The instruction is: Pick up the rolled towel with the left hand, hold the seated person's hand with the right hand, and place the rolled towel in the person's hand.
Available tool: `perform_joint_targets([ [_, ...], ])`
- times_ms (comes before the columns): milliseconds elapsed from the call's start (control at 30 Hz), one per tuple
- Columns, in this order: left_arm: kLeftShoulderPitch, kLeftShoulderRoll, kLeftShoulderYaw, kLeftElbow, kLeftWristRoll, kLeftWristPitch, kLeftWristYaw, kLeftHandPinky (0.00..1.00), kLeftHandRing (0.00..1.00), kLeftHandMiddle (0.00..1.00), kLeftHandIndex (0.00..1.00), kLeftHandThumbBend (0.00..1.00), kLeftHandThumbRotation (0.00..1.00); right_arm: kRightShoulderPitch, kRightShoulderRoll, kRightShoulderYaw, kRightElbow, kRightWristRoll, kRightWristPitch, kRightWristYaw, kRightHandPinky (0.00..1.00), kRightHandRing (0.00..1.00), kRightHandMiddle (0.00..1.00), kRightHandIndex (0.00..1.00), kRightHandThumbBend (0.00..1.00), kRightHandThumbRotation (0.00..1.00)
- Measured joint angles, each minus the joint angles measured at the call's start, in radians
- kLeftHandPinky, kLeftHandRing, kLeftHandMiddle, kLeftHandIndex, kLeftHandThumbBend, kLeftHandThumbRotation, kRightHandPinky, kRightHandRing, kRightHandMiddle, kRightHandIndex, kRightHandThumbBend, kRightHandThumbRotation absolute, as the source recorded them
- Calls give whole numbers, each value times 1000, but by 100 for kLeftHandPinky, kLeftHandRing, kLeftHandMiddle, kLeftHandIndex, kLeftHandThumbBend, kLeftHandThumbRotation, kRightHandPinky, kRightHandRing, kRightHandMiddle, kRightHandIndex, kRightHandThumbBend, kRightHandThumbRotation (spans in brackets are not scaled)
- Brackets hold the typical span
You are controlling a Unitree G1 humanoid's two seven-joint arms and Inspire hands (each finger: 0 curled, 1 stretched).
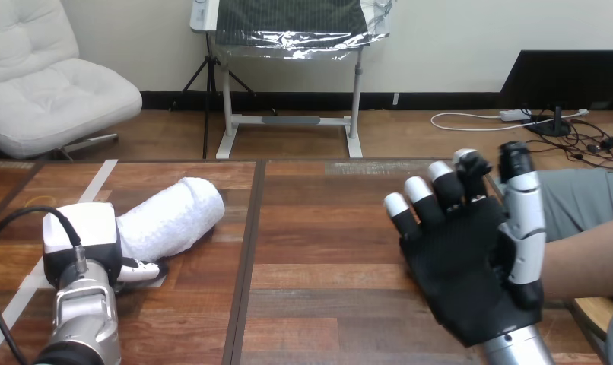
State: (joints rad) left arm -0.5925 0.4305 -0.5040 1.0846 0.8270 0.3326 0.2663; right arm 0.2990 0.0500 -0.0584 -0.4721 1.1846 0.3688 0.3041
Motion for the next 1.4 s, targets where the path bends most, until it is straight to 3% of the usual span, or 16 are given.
perform_joint_targets([
  [300, 1, 5, -2, -12, 0, -26, -16, 85, 89, 91, 93, 83, 72, 0, -1, 0, 0, -7, 1, 0, 14, 24, 33, 34, 54, 34],
  [667, 10, 35, 9, -19, -44, -143, -8, 87, 88, 89, 91, 79, 62, 1, -5, -3, 0, -29, 2, -4, 14, 23, 32, 34, 55, 34],
  [1133, 54, 72, 10, -18, -71, -333, 95, 78, 80, 81, 84, 73, 49, 8, -8, -29, -1, -43, 2, 0, 15, 23, 32, 35, 60, 28],
  [1400, 78, 77, 14, -18, -89, -453, 173, 69, 71, 72, 74, 70, 33, 9, -9, -33, -1, -44, 2, 4, 16, 24, 33, 35, 56, 29],
])
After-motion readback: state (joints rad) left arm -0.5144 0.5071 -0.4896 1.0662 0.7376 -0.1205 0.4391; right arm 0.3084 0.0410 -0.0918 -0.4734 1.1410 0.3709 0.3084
